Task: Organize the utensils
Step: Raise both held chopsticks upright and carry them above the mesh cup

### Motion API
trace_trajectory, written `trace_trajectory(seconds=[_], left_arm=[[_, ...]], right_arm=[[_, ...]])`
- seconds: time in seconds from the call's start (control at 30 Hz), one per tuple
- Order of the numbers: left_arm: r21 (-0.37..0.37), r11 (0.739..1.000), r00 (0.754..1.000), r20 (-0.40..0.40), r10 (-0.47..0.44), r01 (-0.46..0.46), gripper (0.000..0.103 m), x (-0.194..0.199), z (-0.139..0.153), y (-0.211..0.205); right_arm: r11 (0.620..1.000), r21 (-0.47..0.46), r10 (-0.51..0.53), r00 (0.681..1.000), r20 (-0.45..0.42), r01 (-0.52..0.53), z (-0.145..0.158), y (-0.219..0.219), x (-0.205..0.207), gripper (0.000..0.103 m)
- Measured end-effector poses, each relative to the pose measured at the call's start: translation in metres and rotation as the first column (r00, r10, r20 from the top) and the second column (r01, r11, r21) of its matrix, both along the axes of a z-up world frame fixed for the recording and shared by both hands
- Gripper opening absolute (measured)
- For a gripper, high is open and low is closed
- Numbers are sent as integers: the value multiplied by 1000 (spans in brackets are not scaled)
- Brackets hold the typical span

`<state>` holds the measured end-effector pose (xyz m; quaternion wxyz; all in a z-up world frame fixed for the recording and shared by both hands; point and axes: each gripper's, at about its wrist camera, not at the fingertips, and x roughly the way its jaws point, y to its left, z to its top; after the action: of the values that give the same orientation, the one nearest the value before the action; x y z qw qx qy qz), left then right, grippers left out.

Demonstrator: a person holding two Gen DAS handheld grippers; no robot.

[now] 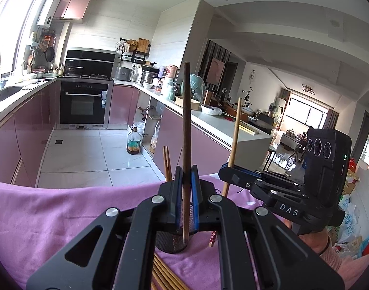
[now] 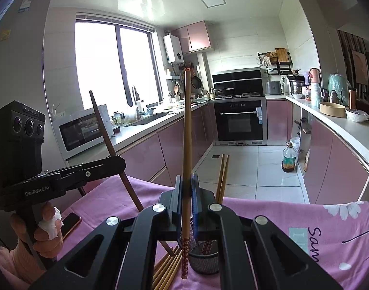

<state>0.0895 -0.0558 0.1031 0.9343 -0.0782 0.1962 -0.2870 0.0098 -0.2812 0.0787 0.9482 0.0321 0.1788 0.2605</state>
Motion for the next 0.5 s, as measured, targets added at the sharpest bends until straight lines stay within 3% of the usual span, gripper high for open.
trace_trajectory(seconds=[0.5], left_arm=[[17,1000,1000,21,8,-8,7,-1,7,-7]], right_arm=[[1000,0,-15,1000,9,15,5,1,8,6]])
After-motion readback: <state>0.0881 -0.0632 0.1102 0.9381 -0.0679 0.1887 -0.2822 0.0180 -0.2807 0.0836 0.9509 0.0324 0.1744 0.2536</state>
